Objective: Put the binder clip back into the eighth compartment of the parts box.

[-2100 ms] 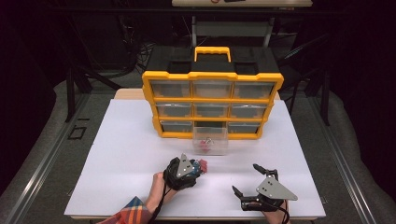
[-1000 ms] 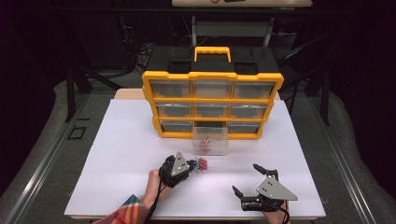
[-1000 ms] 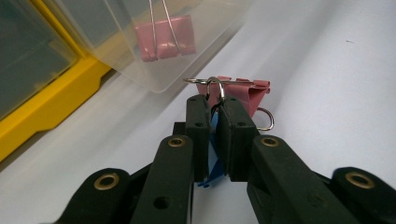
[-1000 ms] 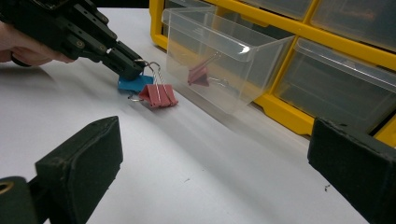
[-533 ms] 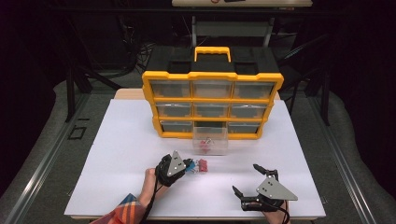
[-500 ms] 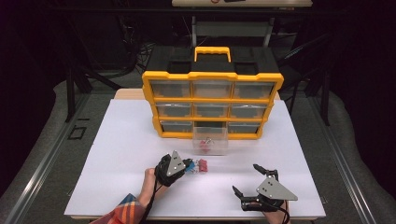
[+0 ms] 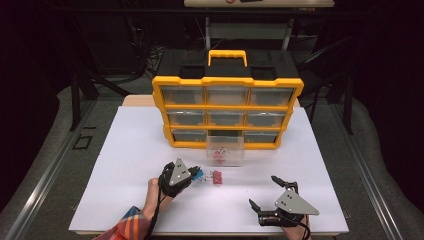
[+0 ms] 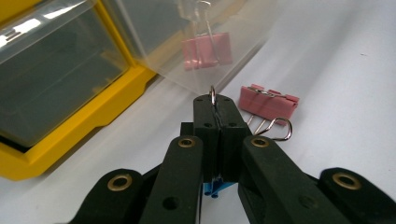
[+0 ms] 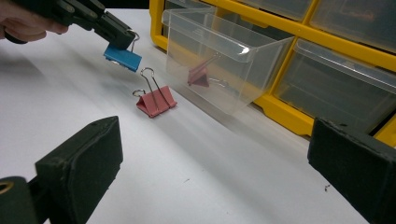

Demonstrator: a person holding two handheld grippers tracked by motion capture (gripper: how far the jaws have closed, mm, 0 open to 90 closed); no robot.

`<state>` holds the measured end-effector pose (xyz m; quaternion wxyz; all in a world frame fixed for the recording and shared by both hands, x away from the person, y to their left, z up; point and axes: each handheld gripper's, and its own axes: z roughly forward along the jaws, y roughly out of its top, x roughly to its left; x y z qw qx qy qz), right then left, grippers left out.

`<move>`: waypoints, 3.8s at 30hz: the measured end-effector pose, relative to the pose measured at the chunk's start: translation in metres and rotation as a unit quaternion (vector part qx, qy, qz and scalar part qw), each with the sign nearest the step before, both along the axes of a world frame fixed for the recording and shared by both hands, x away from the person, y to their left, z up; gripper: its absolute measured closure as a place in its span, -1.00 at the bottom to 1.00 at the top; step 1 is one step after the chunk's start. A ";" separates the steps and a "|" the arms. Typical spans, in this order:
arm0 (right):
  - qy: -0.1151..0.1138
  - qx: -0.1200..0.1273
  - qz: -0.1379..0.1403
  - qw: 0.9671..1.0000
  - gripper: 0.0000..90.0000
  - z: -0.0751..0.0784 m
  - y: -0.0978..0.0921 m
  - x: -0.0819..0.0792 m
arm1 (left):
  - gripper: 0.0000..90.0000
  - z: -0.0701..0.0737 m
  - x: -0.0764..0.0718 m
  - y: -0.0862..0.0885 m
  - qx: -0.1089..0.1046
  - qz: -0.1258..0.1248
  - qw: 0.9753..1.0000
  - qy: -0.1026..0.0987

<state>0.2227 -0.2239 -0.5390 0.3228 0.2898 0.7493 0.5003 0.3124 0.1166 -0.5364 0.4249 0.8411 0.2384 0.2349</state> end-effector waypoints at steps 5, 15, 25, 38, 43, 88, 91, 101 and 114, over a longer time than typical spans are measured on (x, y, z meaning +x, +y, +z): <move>0.000 -0.001 0.001 1.000 -0.94 0.000 0.000 0.000 | 0.97 0.005 0.004 0.008 -0.011 0.013 1.000 -0.003; 0.001 0.000 0.002 1.000 -0.94 0.000 0.001 0.000 | 0.97 0.014 0.009 0.020 -0.026 0.032 0.999 -0.015; -0.001 0.001 0.001 1.000 -0.94 0.000 0.001 0.000 | 0.97 0.024 0.013 0.025 -0.048 0.037 0.998 -0.020; 0.003 -0.003 0.000 1.000 -0.94 -0.001 0.002 0.000 | 0.97 0.046 0.022 0.026 -0.065 0.040 0.997 -0.029; 0.003 -0.002 -0.001 1.000 -0.94 -0.001 0.001 -0.002 | 0.97 0.058 0.025 0.022 -0.065 0.037 0.996 -0.041; 0.008 -0.007 0.000 1.000 -0.93 -0.002 0.001 -0.002 | 0.96 0.082 0.062 -0.058 -0.059 -0.021 0.996 -0.058; 0.009 -0.010 0.002 1.000 -0.93 -0.002 0.003 -0.001 | 0.96 0.074 0.067 -0.065 -0.050 -0.022 0.997 -0.047; 0.008 -0.008 0.002 1.000 -0.93 -0.002 0.002 -0.002 | -0.30 0.071 0.060 -0.051 -0.056 -0.022 0.998 -0.015; 0.014 -0.011 0.005 1.000 -0.93 -0.003 0.003 -0.001 | -0.80 0.069 0.032 -0.022 -0.053 -0.026 0.998 -0.001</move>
